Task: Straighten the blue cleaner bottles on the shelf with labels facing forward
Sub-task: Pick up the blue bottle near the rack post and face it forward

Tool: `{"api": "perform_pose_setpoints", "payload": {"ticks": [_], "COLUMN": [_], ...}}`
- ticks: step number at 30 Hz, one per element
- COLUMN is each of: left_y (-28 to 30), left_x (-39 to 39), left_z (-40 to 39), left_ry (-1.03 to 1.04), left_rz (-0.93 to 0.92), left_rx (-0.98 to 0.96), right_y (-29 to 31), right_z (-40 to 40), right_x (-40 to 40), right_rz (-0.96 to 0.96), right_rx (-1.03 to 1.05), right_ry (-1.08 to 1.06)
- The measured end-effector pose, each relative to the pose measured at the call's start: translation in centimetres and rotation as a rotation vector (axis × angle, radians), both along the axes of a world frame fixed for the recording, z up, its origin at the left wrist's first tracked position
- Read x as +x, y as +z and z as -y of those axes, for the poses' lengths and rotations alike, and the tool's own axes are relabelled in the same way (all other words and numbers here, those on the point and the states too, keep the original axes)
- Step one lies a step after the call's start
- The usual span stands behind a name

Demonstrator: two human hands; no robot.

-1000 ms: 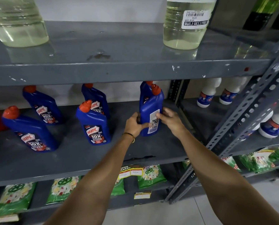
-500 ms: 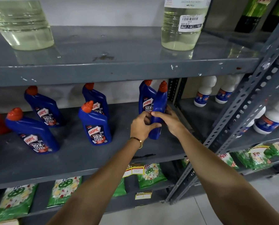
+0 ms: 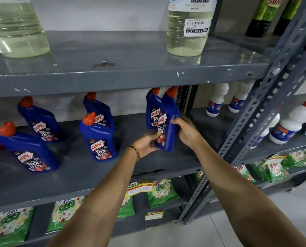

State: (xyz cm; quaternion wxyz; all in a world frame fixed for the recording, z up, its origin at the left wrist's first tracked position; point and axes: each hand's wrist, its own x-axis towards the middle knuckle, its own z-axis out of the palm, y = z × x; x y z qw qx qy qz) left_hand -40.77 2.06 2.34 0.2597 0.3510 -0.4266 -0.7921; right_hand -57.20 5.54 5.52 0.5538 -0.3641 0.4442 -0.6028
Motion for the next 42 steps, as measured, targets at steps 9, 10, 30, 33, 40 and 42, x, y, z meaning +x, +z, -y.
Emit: {"api": "perform_pose_setpoints", "payload": {"ticks": [9,10,30,33,40,42], "left_y": [-1.0,-1.3,-4.0,-4.3,-4.4,-4.6], "left_x": [-0.9,-0.9,-3.1,-3.1,-3.4,-3.3], "left_z": [-0.5,-0.4,-0.8,-1.5,-2.4,-2.6], "left_ry": [0.247,0.271,0.386,0.408,0.412,0.405], "left_rz": [0.236,0.311,0.663,0.622,0.61,0.628], "left_rx": [-0.273,-0.34,-0.55,-0.537,-0.537,-0.52], "right_y": [0.7,0.6,-1.7,-3.0,-6.5,-7.6], "right_z": [-0.2,-0.2,0.5,-0.3,-0.7,-0.6], "right_x": [-2.6,-2.8,-3.7,-4.1,-2.9,-2.5], "right_rz": [-0.275,-0.313,-0.408,-0.379,-0.456,-0.485], "right_rx": [-0.085,-0.082,0.069,0.139,0.295,0.328], "right_ry": [0.066,0.077,0.116,0.149,0.112,0.104]}}
